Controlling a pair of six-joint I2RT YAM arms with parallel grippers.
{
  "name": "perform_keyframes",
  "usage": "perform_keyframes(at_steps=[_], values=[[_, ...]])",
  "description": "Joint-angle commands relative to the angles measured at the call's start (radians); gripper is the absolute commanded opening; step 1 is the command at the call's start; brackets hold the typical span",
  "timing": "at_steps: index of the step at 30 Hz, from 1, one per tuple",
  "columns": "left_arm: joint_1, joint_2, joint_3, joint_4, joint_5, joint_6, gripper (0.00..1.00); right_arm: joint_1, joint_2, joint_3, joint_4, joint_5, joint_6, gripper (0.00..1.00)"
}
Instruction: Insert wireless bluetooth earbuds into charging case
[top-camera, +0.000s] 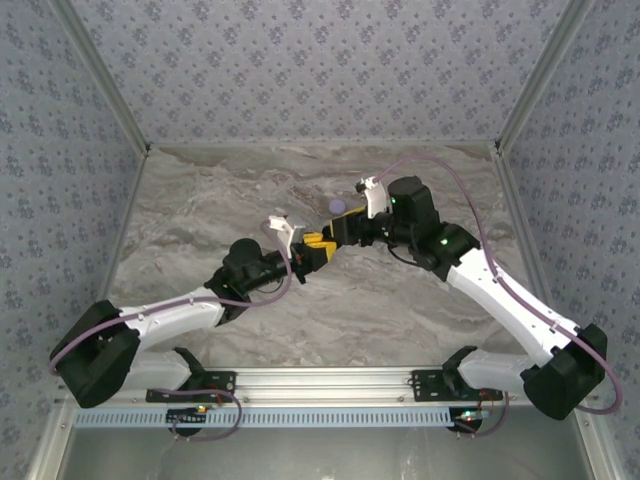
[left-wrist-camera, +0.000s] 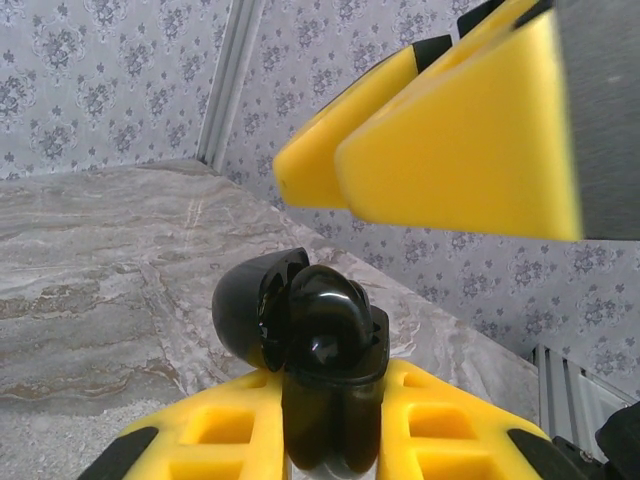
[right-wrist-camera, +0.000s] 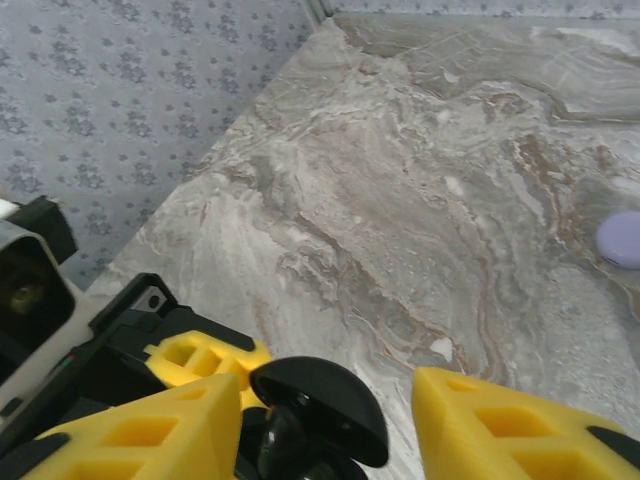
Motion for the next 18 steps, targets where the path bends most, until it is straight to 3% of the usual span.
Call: perform_keyframes(at_steps=[1,5,18], values=[[-0.009,-0.032,0.030,-0.009,0.000,0.035,0.19,0.009,-0.020,0.036,-0.060,0.074,-0.033,0.42],[-0.010,-0.037,0.030,-0.015,-0.005,0.037,0.19,0.008,-0.015,0.036,-0.079,0.078,-0.041,0.33],[-0.016,-0.037,0.039,-0.018,0.012,0.045,0.19,0.016,0.033,0.054,-0.101,0.031,-0.055,0.32]])
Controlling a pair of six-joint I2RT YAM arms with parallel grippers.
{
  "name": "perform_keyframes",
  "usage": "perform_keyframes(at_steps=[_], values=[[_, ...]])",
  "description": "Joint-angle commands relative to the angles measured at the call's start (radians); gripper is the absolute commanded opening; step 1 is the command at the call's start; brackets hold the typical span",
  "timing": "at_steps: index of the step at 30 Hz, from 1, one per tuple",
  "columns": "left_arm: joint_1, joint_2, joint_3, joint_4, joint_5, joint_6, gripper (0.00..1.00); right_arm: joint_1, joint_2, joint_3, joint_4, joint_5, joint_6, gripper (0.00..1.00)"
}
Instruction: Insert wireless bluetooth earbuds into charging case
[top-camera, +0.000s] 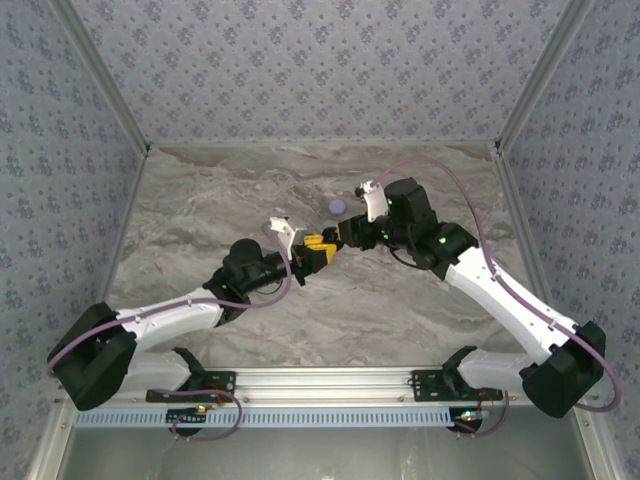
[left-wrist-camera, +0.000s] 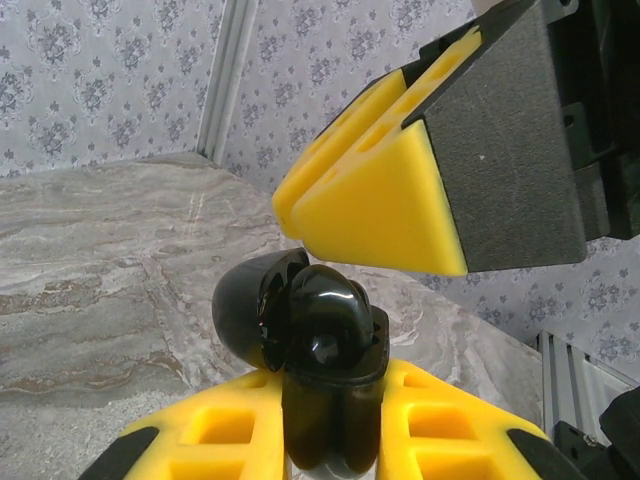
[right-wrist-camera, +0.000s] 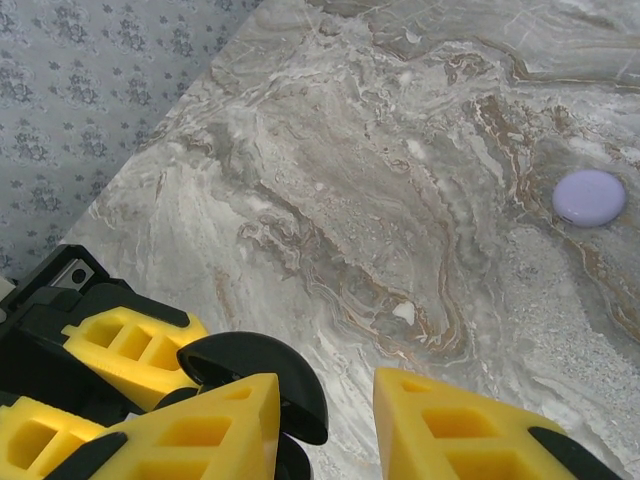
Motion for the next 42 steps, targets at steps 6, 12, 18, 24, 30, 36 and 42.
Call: perform_keyframes(at_steps=[6,12,18,24,30,36,42], values=[[-0.010,-0.018,0.041,0.019,0.016,0.022,0.19,0.018,0.032,0.060,-0.041,-0.016,-0.033,0.33],[-0.012,-0.019,0.044,0.015,0.016,0.025,0.19,0.029,0.046,0.067,-0.059,-0.014,-0.044,0.37],[-0.013,-0.019,0.047,0.007,0.016,0.029,0.19,0.036,0.048,0.101,-0.074,0.013,-0.048,0.39],[-0.013,-0.021,0.056,-0.036,-0.002,0.040,0.19,0.034,0.005,0.085,-0.054,0.082,-0.035,0.40],[-0.012,-0.023,0.056,-0.049,-0.003,0.045,0.19,-0.007,-0.066,0.012,-0.017,0.150,0.010,0.40],[-0.013,-0.040,0.054,-0.036,0.020,0.051,0.19,-0.096,-0.077,-0.030,-0.027,0.141,0.076,0.41],[-0.014,-0.070,0.050,-0.025,0.044,0.058,0.19,-0.173,-0.055,-0.061,-0.029,0.046,0.110,0.39]])
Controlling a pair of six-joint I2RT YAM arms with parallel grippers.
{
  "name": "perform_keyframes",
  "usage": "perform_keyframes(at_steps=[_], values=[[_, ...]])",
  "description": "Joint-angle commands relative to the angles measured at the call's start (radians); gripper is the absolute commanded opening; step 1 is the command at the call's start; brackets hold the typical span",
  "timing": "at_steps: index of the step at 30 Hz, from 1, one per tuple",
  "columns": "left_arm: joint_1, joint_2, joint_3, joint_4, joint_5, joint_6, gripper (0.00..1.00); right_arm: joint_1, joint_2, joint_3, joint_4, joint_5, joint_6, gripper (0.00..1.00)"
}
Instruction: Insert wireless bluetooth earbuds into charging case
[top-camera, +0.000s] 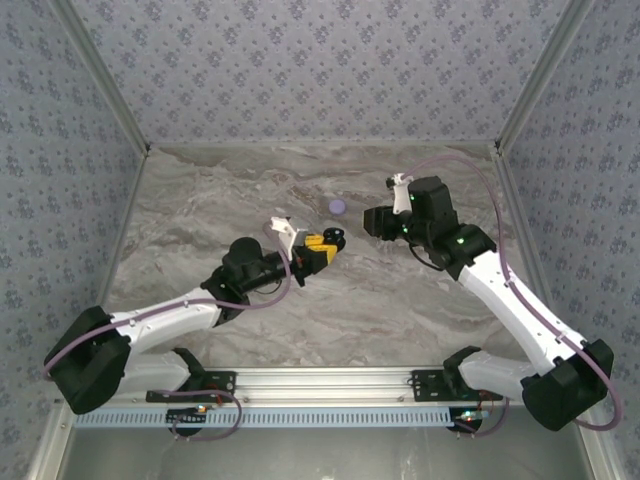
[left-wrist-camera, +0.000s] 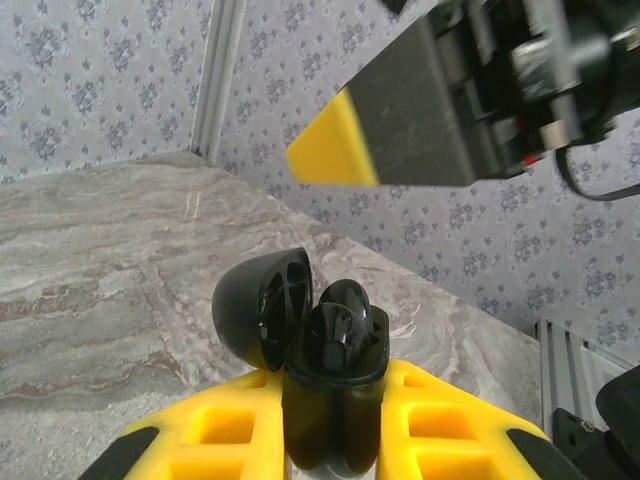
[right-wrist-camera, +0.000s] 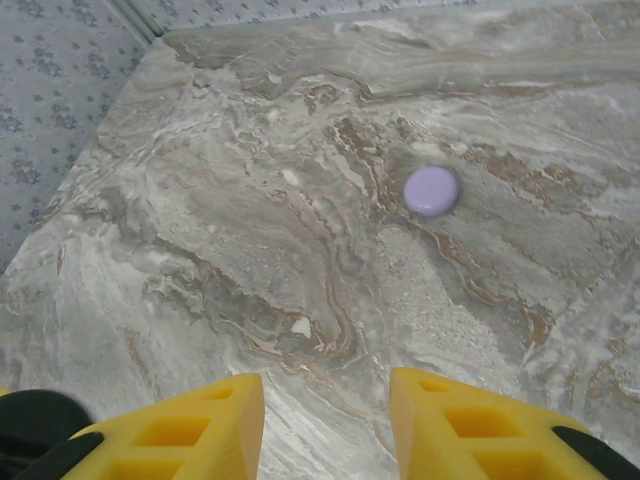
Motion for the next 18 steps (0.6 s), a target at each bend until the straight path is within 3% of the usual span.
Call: perform_keyframes(at_steps=[1,18], values=[[-0.008,-0.040,0.030,0.032,0.035,0.025,0.19,-0.029,0.016,-0.012,0.000,-0.072,0.039,0.38],[-0.009,-0.047,0.012,0.152,0.162,-0.005,0.19,-0.048,0.111,-0.027,0.060,-0.386,-0.013,0.22]])
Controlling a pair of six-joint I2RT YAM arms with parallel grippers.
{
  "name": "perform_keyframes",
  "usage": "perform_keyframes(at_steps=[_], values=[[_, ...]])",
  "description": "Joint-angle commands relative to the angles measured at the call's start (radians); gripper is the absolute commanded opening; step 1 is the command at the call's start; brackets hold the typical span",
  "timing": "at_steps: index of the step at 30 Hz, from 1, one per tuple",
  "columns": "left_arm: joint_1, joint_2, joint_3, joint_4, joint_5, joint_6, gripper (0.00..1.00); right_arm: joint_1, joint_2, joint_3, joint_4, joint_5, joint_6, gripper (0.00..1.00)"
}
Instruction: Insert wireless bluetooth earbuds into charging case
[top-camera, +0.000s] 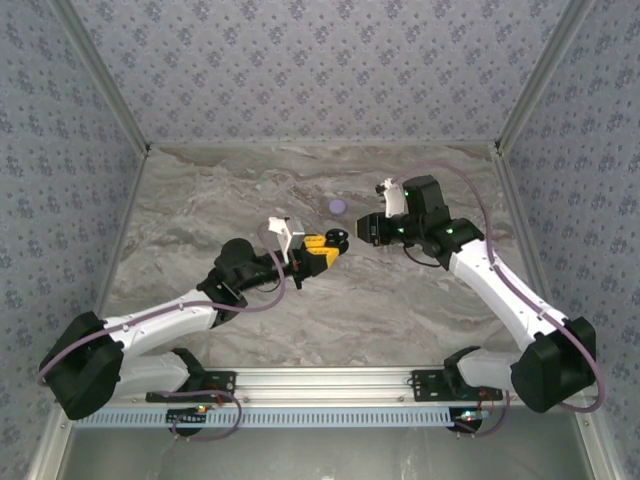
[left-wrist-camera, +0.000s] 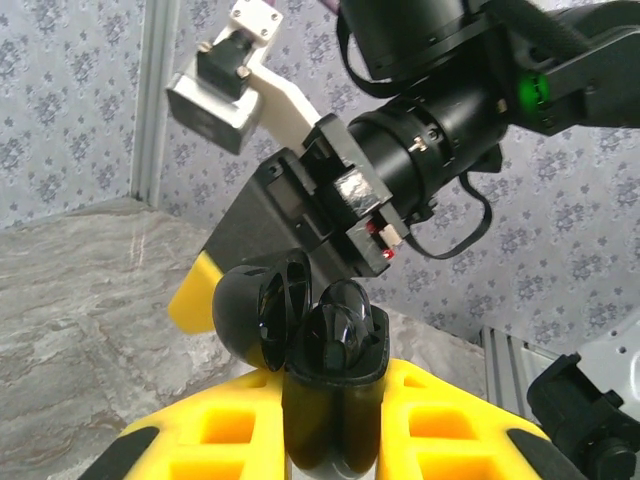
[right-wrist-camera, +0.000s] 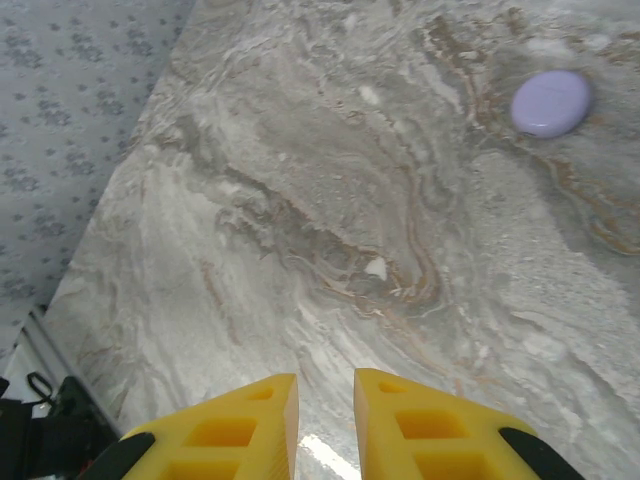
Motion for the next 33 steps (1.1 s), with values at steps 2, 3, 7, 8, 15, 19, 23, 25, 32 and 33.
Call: perform_keyframes(at_steps=[2,3,7,8,15,19,23,25,32,33], values=[[-0.009,-0.012,0.012,0.084,0.050,-0.008,0.19,-0.003,0.016,-0.005,0.040,-0.119,-0.018,0.22],[-0.010,-0.008,0.014,0.083,0.050,-0.010,0.19,0.001,0.019,-0.004,0.045,-0.133,-0.018,0.21],[-0.009,0.009,0.014,0.094,0.052,-0.018,0.19,0.014,0.023,-0.003,0.064,-0.180,-0.024,0.21],[-0.010,0.012,0.014,0.097,0.052,-0.020,0.19,0.015,0.023,-0.004,0.068,-0.192,-0.027,0.21],[-0.009,0.039,0.015,0.093,0.030,-0.029,0.19,0.032,0.006,-0.002,0.104,-0.248,-0.026,0.21],[-0.009,0.047,0.003,0.090,0.008,-0.034,0.19,0.032,-0.016,-0.007,0.117,-0.266,-0.026,0.21],[-0.010,0.052,0.002,0.074,-0.006,-0.034,0.19,0.032,-0.033,-0.010,0.125,-0.278,-0.023,0.21],[-0.010,0.055,0.000,0.070,-0.014,-0.036,0.19,0.033,-0.039,-0.011,0.125,-0.284,-0.025,0.21],[-0.009,0.070,0.012,0.038,-0.040,-0.034,0.19,0.033,-0.044,-0.004,0.099,-0.242,-0.036,0.22],[-0.010,0.072,0.014,0.029,-0.049,-0.036,0.19,0.032,-0.043,0.001,0.081,-0.215,-0.041,0.22]])
